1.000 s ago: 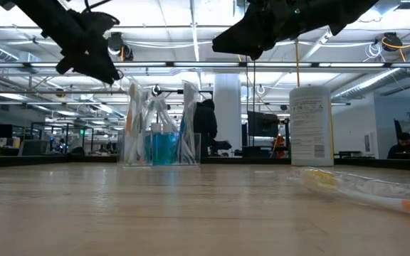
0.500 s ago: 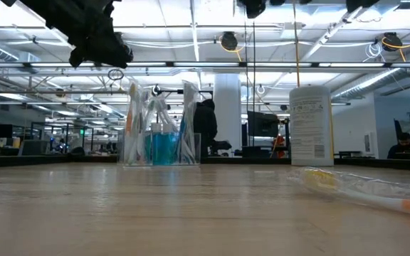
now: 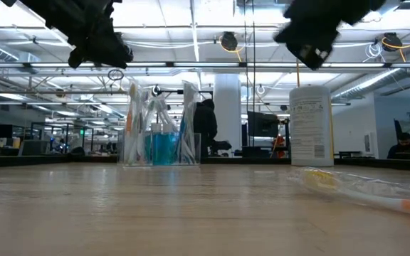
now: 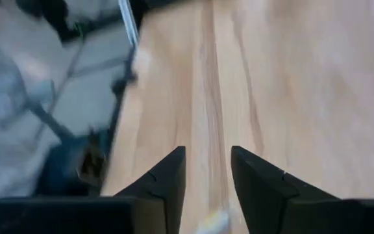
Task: Pick & Place toothbrushing station
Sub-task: Put the orange toothbrush into the transparent organizer
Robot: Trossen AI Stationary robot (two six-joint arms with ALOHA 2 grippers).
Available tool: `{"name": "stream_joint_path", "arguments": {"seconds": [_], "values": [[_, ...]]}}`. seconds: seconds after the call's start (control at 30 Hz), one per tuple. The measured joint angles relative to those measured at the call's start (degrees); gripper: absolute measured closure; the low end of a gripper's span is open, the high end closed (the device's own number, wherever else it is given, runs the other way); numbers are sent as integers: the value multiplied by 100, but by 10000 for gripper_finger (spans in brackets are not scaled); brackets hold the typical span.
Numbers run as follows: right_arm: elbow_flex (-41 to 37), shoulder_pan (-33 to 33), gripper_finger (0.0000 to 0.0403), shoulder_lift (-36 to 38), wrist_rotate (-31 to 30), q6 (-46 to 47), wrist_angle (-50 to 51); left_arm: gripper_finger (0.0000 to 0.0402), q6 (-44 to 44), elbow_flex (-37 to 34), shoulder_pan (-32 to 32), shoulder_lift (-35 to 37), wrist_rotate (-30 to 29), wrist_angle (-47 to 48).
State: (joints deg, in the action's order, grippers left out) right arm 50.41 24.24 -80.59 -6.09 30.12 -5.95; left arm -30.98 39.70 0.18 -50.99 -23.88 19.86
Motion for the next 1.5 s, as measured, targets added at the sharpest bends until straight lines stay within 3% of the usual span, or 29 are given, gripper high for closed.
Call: {"name": "stream_joint_path", "arguments": {"seconds": [0.13,0.37,0.47,0.6,0.67,0.8,0.97,1.17,1.33,1.5], "values": [[-169,171,266,-150,11,261,316,295,-224,0,0,1,116,4],[-582,252,219,-572,17,2621,119,295,-232,0,-46,-1,445,9],[-654,420,202,-890,67,3145,-409,295,-207,0,-43,-1,442,9],[-359,657,188,-1578,209,2997,-1378,295,-77,0,-45,1,442,8],[-33,739,184,-1864,423,2616,-1402,295,-61,0,-43,0,442,7],[516,794,179,-2242,492,1589,-342,295,-68,0,-43,1,439,7],[782,811,178,-2323,23,1592,176,295,-58,0,-43,0,442,4],[782,807,179,-1964,7,1260,479,295,-37,0,-43,-1,444,4],[782,802,179,-1561,-58,1574,1084,295,-33,0,-43,1,444,3],[695,851,179,-1652,-557,2800,1388,295,16,0,-43,1,446,-28]]}}
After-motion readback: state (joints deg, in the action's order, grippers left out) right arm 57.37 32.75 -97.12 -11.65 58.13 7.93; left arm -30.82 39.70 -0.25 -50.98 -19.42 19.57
